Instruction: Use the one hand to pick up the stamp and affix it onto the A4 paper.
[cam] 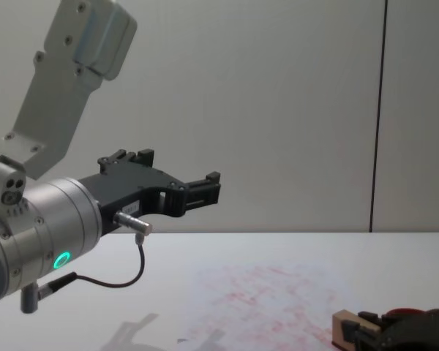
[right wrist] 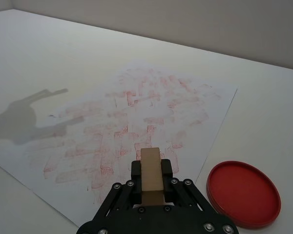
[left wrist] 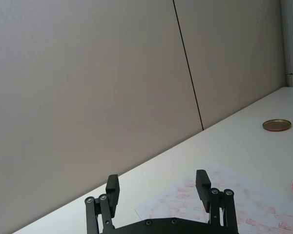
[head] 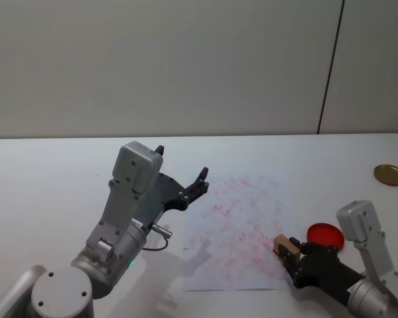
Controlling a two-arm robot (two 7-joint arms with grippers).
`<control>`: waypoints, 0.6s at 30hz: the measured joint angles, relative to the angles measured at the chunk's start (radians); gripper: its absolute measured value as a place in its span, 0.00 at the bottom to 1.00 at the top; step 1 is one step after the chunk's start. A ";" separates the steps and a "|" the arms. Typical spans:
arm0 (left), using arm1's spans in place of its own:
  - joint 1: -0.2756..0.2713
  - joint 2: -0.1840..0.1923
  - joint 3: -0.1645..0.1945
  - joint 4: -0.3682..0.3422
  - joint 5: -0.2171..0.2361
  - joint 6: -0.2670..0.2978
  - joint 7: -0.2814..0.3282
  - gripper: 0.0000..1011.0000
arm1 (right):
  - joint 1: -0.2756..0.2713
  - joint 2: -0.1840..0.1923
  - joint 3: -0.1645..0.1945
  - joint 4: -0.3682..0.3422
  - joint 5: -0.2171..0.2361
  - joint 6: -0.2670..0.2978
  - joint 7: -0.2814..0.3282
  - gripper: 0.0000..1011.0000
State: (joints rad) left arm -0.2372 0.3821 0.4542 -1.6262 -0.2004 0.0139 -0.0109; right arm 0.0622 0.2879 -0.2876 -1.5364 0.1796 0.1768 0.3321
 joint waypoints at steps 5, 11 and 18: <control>0.000 0.000 0.000 0.000 0.000 0.000 0.000 0.98 | 0.003 0.000 0.000 0.002 -0.001 0.007 0.003 0.22; 0.000 0.000 0.000 0.000 0.000 0.000 0.000 0.98 | 0.007 0.000 0.000 0.005 0.002 0.022 0.008 0.22; 0.000 0.000 0.000 0.000 0.000 0.000 0.000 0.98 | 0.009 0.000 0.001 0.003 0.009 0.030 0.010 0.22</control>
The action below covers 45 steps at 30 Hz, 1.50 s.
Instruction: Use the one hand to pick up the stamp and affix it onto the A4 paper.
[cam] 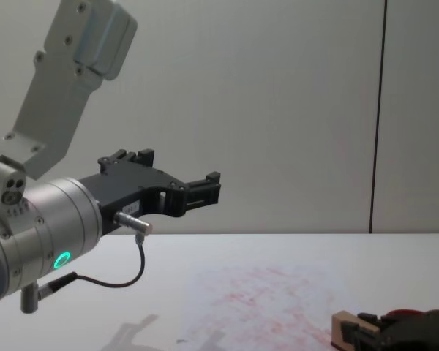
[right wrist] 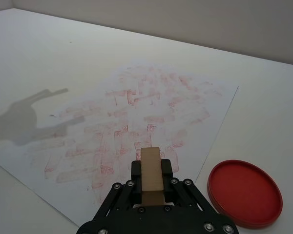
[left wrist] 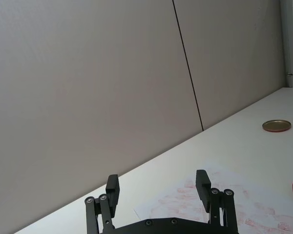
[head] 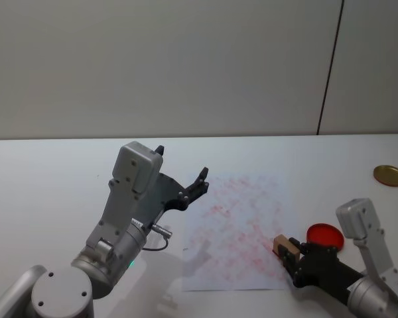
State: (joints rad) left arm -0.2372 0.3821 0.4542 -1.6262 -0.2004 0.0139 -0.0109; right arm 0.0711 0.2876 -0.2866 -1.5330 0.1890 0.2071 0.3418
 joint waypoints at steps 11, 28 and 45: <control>0.000 0.000 0.000 0.000 0.000 0.000 0.000 0.98 | 0.002 0.009 0.014 -0.043 0.021 -0.015 -0.020 0.22; 0.000 0.000 0.000 0.000 0.000 0.000 0.000 0.98 | 0.027 0.029 0.050 -0.040 0.030 -0.041 -0.063 0.22; 0.000 0.000 0.000 0.000 0.000 0.000 0.000 0.98 | 0.049 0.043 0.069 0.031 0.016 -0.038 -0.057 0.22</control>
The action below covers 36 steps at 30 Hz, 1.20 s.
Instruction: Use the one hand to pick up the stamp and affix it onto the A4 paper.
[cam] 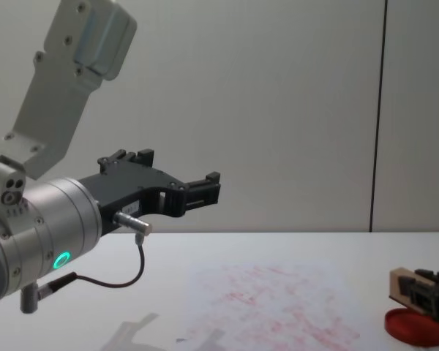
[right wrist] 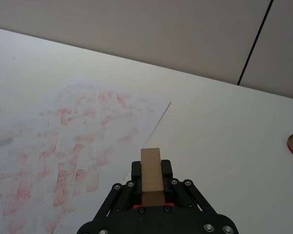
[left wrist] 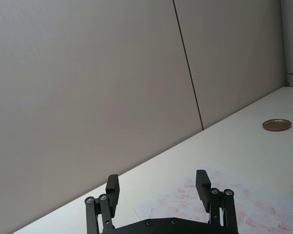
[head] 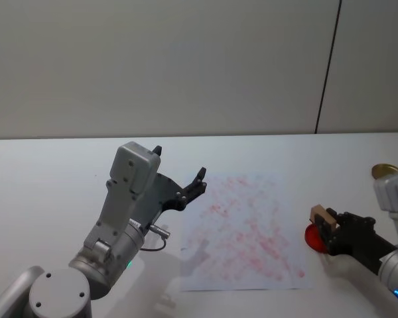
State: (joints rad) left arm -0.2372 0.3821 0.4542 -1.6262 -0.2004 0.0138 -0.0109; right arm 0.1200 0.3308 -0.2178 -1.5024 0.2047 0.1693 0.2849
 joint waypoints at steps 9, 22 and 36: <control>0.000 0.000 0.000 0.000 0.000 0.000 0.000 0.98 | 0.010 0.003 0.007 0.029 0.008 0.006 0.009 0.22; 0.000 0.000 0.000 0.000 0.000 0.000 0.000 0.98 | 0.023 0.004 0.012 0.051 0.018 0.016 0.022 0.42; 0.000 0.000 0.000 0.000 0.000 0.000 0.000 0.98 | 0.025 0.006 0.018 0.035 0.028 -0.012 0.016 0.85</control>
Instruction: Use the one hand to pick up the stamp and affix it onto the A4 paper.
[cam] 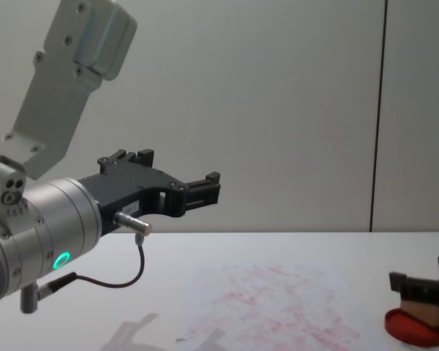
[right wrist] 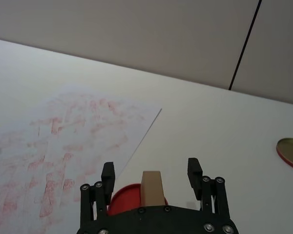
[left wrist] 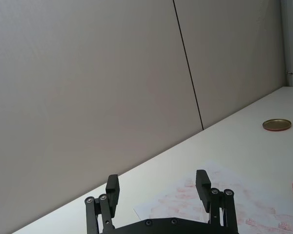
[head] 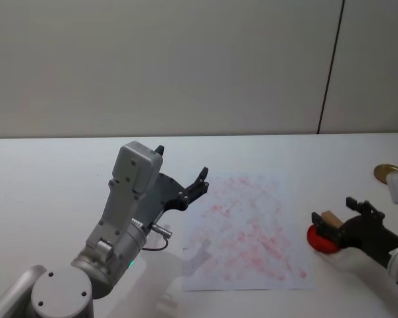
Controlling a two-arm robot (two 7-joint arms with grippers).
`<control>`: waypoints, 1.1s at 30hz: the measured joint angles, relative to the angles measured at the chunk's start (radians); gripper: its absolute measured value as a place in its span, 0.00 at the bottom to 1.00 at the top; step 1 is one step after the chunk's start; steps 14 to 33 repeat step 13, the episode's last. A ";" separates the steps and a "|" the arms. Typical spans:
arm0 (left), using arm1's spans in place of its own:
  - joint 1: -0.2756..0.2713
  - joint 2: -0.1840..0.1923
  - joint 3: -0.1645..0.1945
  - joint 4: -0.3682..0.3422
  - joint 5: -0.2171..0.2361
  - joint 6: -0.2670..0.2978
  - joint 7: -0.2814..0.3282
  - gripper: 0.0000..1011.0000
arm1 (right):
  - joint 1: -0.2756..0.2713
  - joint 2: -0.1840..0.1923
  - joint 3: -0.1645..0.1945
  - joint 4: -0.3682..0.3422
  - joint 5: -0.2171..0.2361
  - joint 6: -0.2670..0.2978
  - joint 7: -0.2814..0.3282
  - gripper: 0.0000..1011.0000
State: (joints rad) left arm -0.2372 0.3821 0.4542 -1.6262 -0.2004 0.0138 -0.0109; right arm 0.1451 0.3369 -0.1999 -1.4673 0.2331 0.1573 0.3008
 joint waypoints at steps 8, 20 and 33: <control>0.000 0.000 0.000 0.000 0.000 0.000 0.000 0.98 | -0.004 0.003 0.003 -0.037 -0.001 -0.032 -0.016 0.99; 0.000 0.000 0.000 0.000 0.000 0.000 0.000 0.98 | -0.007 0.004 0.004 -0.056 -0.004 -0.045 -0.024 0.99; 0.000 0.000 0.000 0.000 0.000 0.000 0.000 0.98 | -0.007 0.004 0.004 -0.056 -0.004 -0.045 -0.024 0.99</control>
